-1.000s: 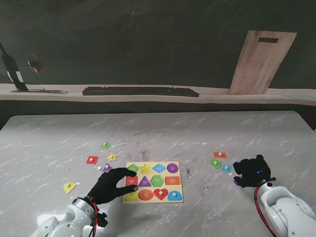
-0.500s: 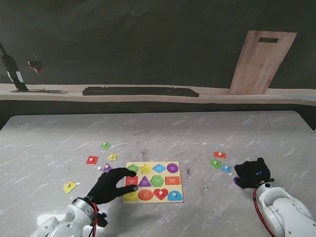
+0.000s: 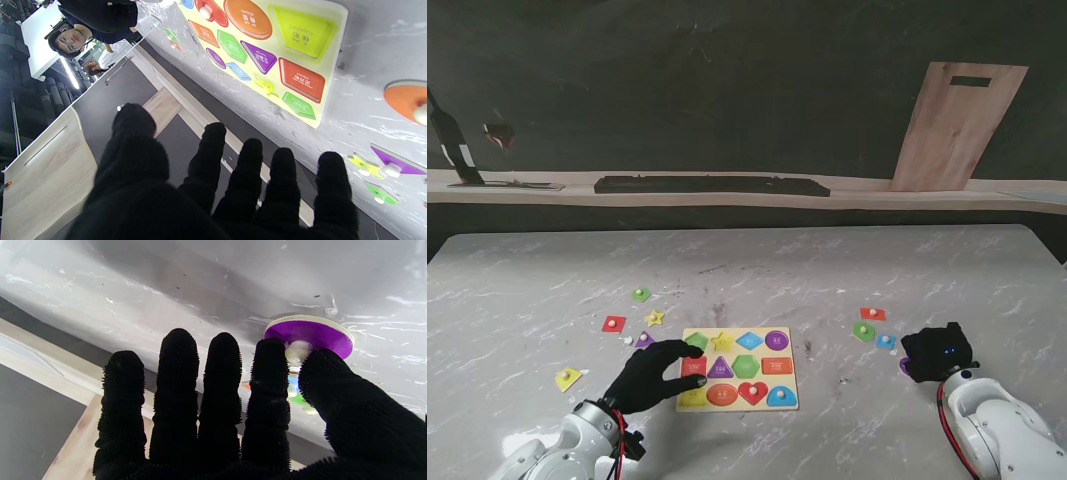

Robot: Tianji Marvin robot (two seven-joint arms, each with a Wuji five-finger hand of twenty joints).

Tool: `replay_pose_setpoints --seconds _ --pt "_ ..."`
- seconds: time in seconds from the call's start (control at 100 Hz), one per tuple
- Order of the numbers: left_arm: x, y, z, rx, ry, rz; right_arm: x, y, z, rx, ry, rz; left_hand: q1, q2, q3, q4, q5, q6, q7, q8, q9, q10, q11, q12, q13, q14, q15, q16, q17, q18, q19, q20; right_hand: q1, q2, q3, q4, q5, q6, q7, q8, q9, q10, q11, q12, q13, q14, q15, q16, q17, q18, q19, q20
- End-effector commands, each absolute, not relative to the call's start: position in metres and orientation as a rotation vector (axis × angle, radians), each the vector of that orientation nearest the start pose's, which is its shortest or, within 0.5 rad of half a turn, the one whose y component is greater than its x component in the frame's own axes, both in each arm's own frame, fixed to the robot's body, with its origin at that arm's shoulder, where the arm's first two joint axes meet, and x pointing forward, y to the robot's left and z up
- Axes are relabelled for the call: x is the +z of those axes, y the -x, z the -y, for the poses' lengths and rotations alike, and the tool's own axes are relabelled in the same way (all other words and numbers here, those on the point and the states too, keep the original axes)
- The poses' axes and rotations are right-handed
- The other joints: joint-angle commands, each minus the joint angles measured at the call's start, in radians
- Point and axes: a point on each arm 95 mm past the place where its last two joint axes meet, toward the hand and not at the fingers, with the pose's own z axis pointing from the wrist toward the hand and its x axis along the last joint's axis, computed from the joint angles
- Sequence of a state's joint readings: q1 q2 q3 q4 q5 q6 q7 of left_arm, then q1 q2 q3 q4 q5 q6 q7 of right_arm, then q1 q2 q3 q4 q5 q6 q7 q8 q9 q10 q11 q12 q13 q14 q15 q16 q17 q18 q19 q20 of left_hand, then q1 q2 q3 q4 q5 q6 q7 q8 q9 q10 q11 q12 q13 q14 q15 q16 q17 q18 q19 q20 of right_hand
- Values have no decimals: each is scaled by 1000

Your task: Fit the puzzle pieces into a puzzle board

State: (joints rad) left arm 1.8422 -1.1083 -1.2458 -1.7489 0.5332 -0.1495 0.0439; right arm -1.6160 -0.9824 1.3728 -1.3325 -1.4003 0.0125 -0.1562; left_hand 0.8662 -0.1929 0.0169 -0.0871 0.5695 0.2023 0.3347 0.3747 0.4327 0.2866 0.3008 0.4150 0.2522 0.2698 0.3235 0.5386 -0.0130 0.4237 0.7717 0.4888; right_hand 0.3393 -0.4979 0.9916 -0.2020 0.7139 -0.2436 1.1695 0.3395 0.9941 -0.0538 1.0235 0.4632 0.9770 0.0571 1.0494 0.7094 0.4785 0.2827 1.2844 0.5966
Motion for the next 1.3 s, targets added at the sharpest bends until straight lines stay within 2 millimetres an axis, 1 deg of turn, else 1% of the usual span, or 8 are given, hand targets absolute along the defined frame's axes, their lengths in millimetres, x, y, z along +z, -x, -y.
replay_pose_setpoints --seconds 0.0,0.14,0.29,0.46,0.62,0.76,0.94,1.29 --pt "-354 -312 27 -1911 1713 -1320 -395 -382 149 865 -981 -1632 -3 22 -39 38 30 -21 -13 -7 1 -1 -14 -15 -31 -36 -24 -11 -16 -58 -10 16 87 -78 57 1 49 -25 40 -28 39 35 23 -3 42 21 30 12 10 32 32 12" --pt "-354 -313 27 -1913 1714 -1318 -396 -383 149 904 -1029 -1589 -3 22 -39 38 30 -21 -13 -7 0 -3 -14 -15 -32 -37 -23 -11 -17 -59 -11 16 83 -178 157 33 123 37 63 -59 111 88 43 -9 116 33 64 19 63 68 49 25" --pt "-354 -313 27 -1914 1715 -1318 -390 -385 149 959 -989 -1546 -3 23 -39 38 30 -21 -13 -7 0 -2 -14 -15 -32 -37 -23 -11 -16 -59 -11 16 64 -270 219 80 175 18 80 -64 164 90 63 -13 173 21 91 24 115 73 68 33" --pt "-354 -313 27 -1917 1715 -1315 -378 -390 145 1010 -944 -1521 -3 23 -39 38 30 -23 -12 -6 0 -5 -13 -15 -31 -38 -23 -11 -16 -59 -11 17 62 -301 234 95 195 13 82 -66 184 92 71 -15 196 16 105 28 136 76 78 37" --pt "-354 -312 26 -1919 1712 -1312 -365 -396 132 1077 -904 -1523 -3 23 -39 38 30 -20 -11 -6 0 -4 -13 -16 -31 -37 -23 -11 -16 -59 -12 17 60 -320 249 107 211 18 85 -65 202 100 79 -17 216 20 122 33 152 78 93 44" --pt "-354 -312 26 -1921 1712 -1312 -356 -403 112 1144 -885 -1552 -3 23 -40 38 30 -23 -11 -6 0 -5 -13 -16 -30 -38 -23 -11 -16 -59 -12 17 59 -327 260 114 217 24 85 -64 209 107 84 -18 226 25 132 35 159 83 104 49" --pt "-353 -312 25 -1924 1713 -1313 -349 -419 75 1228 -894 -1604 -3 22 -40 38 30 -23 -11 -6 1 -3 -13 -16 -30 -37 -22 -11 -15 -59 -12 17 63 -336 269 119 225 36 86 -63 215 120 91 -19 239 31 145 38 171 91 117 56" --pt "-353 -311 24 -1930 1706 -1304 -352 -452 2 1318 -973 -1682 -4 22 -39 38 31 -21 -12 -7 1 -3 -13 -16 -30 -37 -22 -11 -16 -59 -11 18 67 -346 276 123 231 52 86 -59 224 134 103 -19 259 33 166 41 190 105 132 65"
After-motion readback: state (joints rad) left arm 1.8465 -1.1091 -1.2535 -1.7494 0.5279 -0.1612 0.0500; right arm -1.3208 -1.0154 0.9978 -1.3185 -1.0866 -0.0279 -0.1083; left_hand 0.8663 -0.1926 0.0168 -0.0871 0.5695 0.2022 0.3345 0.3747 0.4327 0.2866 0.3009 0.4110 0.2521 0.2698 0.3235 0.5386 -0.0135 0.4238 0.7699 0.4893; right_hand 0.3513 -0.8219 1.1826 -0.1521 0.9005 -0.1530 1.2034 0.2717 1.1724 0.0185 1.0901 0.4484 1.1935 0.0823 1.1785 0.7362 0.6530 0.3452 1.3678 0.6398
